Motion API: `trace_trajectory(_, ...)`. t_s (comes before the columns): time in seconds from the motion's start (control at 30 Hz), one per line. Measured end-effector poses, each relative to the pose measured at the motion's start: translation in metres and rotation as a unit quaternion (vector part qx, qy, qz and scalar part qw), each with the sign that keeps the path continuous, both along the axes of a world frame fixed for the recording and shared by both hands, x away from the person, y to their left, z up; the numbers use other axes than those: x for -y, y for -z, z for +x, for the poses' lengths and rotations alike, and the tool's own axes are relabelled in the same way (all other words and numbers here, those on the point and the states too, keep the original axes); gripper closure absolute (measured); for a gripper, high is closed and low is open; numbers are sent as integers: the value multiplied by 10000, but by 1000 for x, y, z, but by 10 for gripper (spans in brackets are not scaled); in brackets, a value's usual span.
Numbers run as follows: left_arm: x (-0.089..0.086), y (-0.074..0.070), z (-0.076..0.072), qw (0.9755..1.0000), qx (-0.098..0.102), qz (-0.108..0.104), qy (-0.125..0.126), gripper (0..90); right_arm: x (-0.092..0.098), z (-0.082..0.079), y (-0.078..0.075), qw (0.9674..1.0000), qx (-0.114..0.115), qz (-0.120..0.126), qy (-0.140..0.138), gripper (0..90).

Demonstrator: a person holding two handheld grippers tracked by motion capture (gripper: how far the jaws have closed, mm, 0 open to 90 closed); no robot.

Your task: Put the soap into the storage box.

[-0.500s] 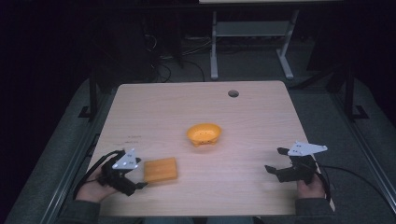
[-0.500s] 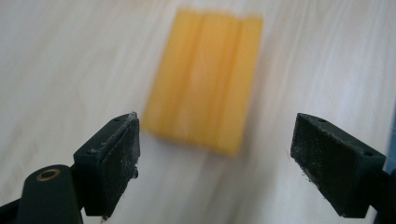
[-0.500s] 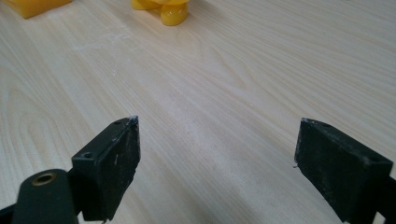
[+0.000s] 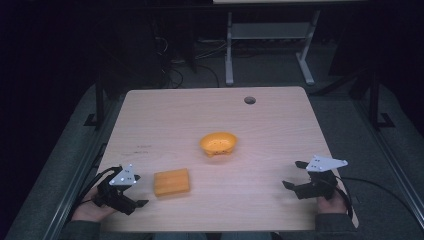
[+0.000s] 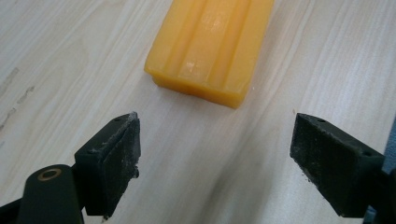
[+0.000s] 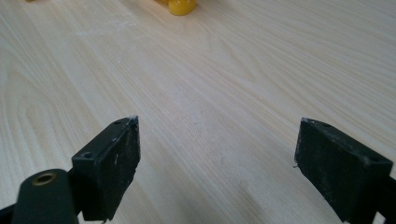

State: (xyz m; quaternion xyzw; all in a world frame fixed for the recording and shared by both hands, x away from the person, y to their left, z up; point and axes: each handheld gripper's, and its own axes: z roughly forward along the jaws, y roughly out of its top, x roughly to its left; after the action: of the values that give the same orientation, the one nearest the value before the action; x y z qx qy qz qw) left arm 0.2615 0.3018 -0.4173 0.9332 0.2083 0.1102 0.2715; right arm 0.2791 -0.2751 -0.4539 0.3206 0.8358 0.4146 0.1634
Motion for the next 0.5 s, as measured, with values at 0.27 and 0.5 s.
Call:
trace_trajectory(0.27,8,2,6,10000,-56,39,65,158,0,1,1,9999,62,-55,-70,135)
trace_trajectory(0.5,14,1,11,9999,-20,77,132,158,-1,1,1,9999,43,-72,-101,135)
